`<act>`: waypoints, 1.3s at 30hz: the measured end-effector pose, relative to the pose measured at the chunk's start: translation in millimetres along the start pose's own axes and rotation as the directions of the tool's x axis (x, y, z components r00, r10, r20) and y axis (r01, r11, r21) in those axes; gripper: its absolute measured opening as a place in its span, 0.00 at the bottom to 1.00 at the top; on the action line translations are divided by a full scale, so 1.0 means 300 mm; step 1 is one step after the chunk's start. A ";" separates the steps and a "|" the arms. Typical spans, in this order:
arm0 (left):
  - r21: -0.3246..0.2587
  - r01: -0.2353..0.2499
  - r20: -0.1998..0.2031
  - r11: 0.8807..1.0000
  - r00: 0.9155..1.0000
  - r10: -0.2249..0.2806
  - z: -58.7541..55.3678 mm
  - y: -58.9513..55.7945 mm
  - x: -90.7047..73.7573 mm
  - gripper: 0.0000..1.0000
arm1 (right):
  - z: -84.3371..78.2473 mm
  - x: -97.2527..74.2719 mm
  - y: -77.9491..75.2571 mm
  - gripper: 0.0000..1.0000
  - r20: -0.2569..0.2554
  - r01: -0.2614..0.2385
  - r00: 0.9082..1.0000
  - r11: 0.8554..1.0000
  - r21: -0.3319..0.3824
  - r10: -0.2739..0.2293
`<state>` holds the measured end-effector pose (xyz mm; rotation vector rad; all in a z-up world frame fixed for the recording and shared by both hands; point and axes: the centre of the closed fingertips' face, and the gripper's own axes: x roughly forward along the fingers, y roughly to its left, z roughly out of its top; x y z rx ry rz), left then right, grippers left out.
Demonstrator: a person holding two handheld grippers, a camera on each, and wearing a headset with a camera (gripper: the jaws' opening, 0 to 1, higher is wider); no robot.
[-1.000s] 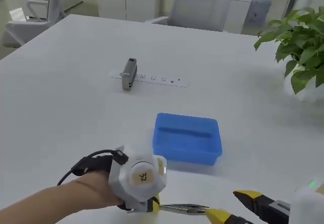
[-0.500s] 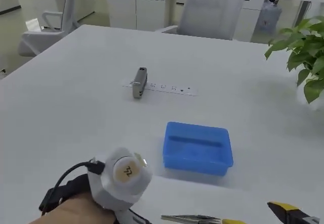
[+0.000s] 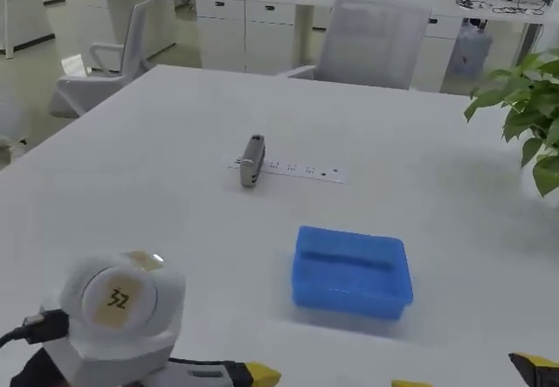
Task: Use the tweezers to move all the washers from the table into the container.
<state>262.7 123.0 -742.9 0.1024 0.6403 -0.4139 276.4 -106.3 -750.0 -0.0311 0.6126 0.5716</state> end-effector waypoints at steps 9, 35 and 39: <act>-0.057 -0.041 0.025 0.998 0.999 0.042 -0.018 0.016 -0.026 0.99 | -0.011 0.001 -0.015 0.99 -0.013 0.016 1.000 1.000 0.017 -0.016; -0.042 -0.092 0.020 0.995 0.995 0.093 -0.035 0.041 -0.058 0.99 | -0.011 0.005 -0.009 0.99 -0.013 0.003 1.000 1.000 -0.005 -0.003; -0.040 -0.086 0.018 0.995 0.996 0.087 -0.040 0.033 -0.058 0.99 | -0.012 0.004 -0.014 0.99 -0.008 0.004 1.000 1.000 0.002 -0.004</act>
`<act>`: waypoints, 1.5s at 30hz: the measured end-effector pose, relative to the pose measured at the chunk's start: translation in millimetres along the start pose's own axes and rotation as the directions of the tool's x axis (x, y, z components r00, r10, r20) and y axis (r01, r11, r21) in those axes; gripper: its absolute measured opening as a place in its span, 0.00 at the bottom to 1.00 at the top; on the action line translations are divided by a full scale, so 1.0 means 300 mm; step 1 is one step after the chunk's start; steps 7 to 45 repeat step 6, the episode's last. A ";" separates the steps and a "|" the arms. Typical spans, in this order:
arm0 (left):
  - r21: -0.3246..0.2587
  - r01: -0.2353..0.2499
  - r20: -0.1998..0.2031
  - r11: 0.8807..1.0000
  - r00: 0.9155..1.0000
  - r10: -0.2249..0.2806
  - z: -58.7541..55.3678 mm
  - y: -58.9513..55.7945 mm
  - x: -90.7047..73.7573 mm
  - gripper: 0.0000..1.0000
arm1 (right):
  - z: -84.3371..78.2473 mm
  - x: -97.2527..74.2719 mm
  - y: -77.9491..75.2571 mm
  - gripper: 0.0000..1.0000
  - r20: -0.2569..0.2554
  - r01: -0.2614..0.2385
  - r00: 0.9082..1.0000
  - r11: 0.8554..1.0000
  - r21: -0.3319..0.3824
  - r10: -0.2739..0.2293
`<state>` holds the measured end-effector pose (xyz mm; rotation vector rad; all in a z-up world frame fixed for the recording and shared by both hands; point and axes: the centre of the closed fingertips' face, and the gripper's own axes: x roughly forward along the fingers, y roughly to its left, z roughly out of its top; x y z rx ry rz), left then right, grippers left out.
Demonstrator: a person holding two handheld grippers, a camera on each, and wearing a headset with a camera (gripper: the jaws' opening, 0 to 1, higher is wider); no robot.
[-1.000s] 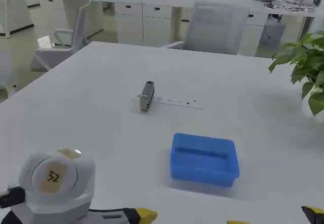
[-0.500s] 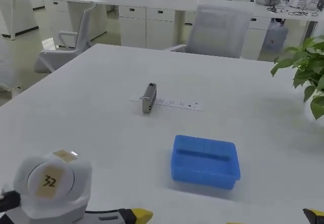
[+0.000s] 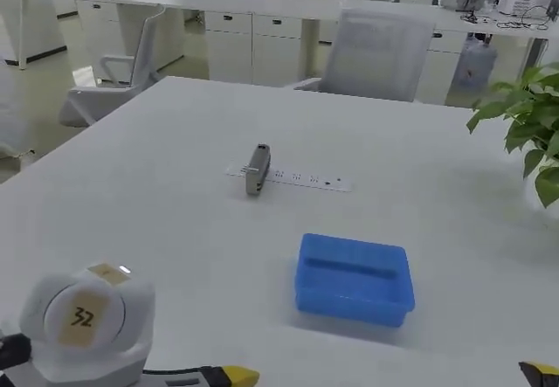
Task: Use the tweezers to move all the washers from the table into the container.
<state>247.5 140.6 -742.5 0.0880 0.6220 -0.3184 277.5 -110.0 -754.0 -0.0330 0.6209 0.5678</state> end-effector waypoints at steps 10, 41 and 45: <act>0.008 -0.003 -0.004 1.000 1.000 0.003 -0.004 0.001 -0.002 0.99 | 0.001 -0.001 -0.003 0.99 0.003 -0.001 1.000 1.000 0.006 0.001; 0.008 -0.003 -0.004 1.000 1.000 0.003 -0.004 0.001 -0.002 0.99 | 0.001 -0.001 -0.003 0.99 0.003 -0.001 1.000 1.000 0.006 0.001; 0.008 -0.003 -0.004 1.000 1.000 0.003 -0.004 0.001 -0.002 0.99 | 0.001 -0.001 -0.003 0.99 0.003 -0.001 1.000 1.000 0.006 0.001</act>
